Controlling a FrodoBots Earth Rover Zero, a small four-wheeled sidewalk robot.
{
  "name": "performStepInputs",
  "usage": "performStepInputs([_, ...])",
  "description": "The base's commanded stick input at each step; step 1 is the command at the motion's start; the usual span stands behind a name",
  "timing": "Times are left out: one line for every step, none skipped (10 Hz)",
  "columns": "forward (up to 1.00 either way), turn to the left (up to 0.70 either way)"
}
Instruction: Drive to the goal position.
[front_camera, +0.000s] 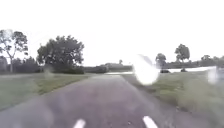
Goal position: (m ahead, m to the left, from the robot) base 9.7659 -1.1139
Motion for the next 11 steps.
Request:
performStepInputs([0.70,0.00])
performStepInputs([0.70,0.00])
performStepInputs([0.70,0.00])
performStepInputs([0.70,0.00])
performStepInputs([0.70,0.00])
performStepInputs([0.70,0.00])
performStepInputs([0.70,0.00])
performStepInputs([0.70,0.00])
performStepInputs([0.70,0.00])
performStepInputs([0.70,0.00])
performStepInputs([0.70,0.00])
